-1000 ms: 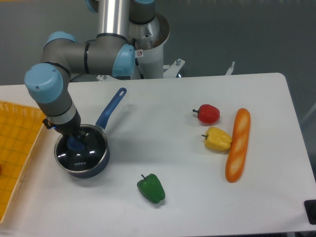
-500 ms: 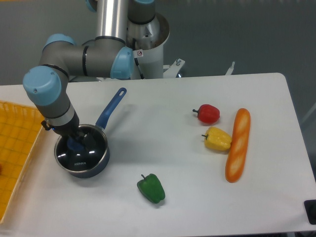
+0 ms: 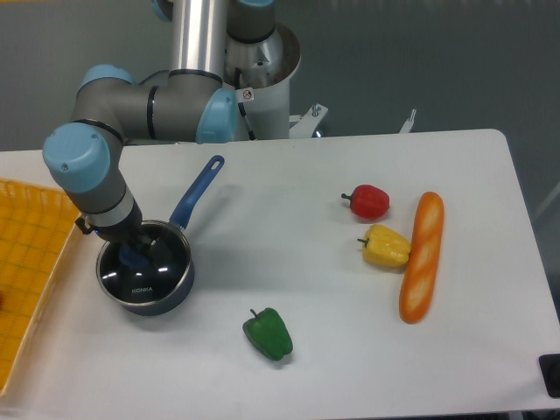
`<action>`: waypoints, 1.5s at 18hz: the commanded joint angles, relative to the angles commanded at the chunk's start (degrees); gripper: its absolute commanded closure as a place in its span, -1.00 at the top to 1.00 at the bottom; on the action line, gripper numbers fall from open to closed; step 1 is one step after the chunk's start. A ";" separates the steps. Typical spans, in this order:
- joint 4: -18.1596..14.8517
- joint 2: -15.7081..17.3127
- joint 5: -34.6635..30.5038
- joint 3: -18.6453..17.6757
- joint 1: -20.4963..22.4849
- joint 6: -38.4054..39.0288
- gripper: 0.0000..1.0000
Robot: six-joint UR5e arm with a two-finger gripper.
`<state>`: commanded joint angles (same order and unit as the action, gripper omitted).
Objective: Open the lid
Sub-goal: 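Close the gripper on the blue knob of the glass lid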
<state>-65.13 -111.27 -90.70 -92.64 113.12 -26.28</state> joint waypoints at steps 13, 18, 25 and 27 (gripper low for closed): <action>0.00 -0.79 -0.44 0.09 -0.88 0.00 1.00; -0.26 -0.88 -0.53 0.00 -0.88 0.00 0.98; -0.53 -0.79 -0.53 0.00 -0.97 1.67 0.22; -0.62 -0.70 -0.53 0.00 -0.88 1.67 0.09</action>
<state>-65.74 -111.97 -91.23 -92.64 112.24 -24.61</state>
